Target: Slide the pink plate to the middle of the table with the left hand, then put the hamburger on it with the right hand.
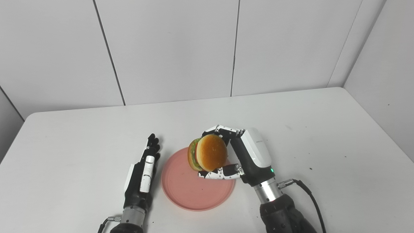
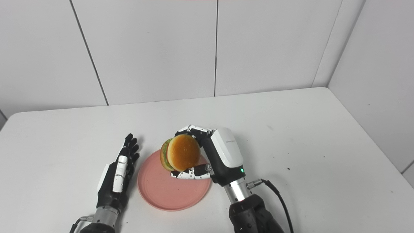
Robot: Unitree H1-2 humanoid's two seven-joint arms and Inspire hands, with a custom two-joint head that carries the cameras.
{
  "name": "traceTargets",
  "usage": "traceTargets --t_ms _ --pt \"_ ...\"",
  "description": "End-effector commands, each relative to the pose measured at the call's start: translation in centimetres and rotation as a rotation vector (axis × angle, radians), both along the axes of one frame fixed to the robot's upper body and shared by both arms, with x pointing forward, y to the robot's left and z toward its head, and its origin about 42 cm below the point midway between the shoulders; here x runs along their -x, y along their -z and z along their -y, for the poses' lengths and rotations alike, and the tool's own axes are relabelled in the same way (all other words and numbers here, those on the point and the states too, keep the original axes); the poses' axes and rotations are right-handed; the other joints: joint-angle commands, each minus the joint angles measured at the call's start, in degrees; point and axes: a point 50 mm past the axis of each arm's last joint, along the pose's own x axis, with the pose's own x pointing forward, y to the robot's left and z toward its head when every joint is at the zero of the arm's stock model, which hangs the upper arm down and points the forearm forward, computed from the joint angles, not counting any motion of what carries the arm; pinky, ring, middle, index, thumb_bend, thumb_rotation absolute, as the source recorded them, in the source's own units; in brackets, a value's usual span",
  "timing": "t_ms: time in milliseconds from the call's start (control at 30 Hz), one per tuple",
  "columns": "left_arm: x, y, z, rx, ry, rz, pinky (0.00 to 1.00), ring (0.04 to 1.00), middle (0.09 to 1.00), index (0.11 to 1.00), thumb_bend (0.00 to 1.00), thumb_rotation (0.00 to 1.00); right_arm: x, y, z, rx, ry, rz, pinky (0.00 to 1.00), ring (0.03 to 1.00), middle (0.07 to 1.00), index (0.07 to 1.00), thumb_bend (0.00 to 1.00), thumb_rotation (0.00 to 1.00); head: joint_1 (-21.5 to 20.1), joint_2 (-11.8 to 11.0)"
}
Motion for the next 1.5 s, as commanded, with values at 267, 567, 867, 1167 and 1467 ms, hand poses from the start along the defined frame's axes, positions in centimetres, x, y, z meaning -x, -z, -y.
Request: traceTargets --t_ms 267,567,867,1167,1467 --pt "1.5 2.5 1.2 -0.011 0.032 -0.074 1.0 1.0 1.0 1.0 0.63 1.0 -0.2 0.2 -0.8 0.19 -0.055 0.012 0.47 0.436 0.446 0.527 0.52 0.0 0.4 0.2" --pt "1.7 2.3 1.3 0.006 0.038 -0.091 1.0 1.0 1.0 0.994 0.64 1.0 -0.7 0.7 -0.5 0.252 -0.047 -0.033 0.43 0.41 0.42 0.529 0.51 0.0 0.7 0.7" --pt "1.9 2.1 1.5 0.032 0.036 -0.11 1.0 0.999 0.999 0.987 0.66 1.0 -1.4 1.5 -0.4 0.29 -0.001 -0.016 0.44 0.44 0.437 0.528 0.52 0.0 0.5 0.7" --pt "2.0 1.9 1.5 0.053 0.049 -0.104 1.0 1.0 1.0 0.993 0.63 1.0 -1.4 1.5 -0.5 0.28 0.027 -0.003 0.5 0.519 0.465 0.522 0.52 0.0 0.5 0.8" --pt "1.9 2.0 1.3 0.009 0.043 -0.096 0.99 0.998 1.0 0.986 0.66 1.0 -1.3 1.3 -0.5 0.304 0.002 -0.028 0.78 0.782 0.772 0.498 0.5 0.13 0.5 0.8"
